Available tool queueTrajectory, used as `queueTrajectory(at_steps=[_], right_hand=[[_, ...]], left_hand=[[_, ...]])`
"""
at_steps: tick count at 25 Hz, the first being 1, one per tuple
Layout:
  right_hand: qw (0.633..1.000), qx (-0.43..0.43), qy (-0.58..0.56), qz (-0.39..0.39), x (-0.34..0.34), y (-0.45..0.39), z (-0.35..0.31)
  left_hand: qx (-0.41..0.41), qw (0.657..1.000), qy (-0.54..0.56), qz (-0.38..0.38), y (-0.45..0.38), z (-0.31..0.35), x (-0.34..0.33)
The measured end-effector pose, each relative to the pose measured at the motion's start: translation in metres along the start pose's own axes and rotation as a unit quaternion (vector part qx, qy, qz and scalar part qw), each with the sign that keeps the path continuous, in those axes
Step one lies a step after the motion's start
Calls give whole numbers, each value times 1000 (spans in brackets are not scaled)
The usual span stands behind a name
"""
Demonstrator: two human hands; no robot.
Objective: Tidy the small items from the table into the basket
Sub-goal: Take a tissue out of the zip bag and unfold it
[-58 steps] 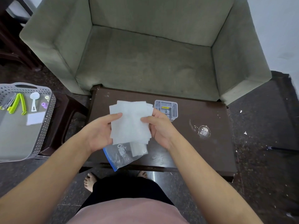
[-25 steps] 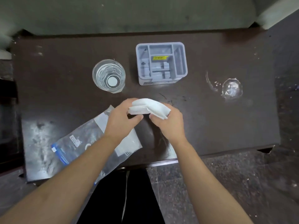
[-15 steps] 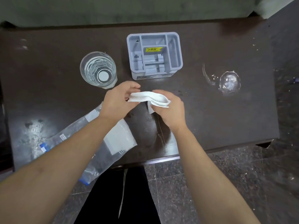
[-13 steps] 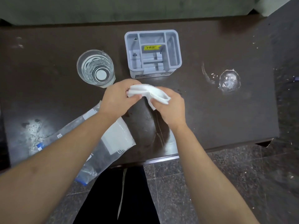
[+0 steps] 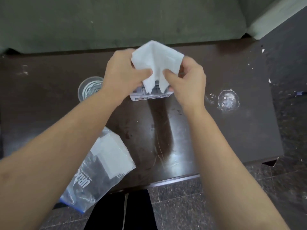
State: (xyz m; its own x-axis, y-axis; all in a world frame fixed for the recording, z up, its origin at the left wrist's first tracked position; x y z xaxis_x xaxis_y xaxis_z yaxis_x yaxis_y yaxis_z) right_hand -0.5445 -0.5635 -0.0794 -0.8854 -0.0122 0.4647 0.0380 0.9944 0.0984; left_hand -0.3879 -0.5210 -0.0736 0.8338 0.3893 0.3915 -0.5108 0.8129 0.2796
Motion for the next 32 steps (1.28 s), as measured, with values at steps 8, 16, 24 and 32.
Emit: queueTrajectory(at_steps=[8, 16, 24, 32], right_hand=[[976, -148, -76, -140, -23, -16, -10], [983, -63, 81, -149, -24, -32, 11], [977, 14, 189, -100, -22, -40, 12], [971, 18, 218, -101, -19, -31, 14]], left_hand=[[-27, 996, -75, -29, -34, -2, -14], [-73, 984, -129, -103, -39, 4, -25], [-103, 963, -239, -71, -33, -4, -17], [-68, 970, -235, -2, -27, -18, -6]])
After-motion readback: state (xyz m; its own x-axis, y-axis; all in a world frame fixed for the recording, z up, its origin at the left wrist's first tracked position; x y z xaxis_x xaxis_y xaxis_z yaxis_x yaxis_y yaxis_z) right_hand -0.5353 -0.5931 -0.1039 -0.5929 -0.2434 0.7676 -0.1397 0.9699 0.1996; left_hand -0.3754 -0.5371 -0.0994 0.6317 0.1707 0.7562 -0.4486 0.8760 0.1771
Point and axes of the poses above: each hand's wrist, its own y-axis away from the middle knuckle, its own x-axis out of the back of the hand, z = x × y, the point moved 4 cm from there along -y, towards the middle knuckle, and after that the axes turned 9 degrees about z, right-handed, at the moved point
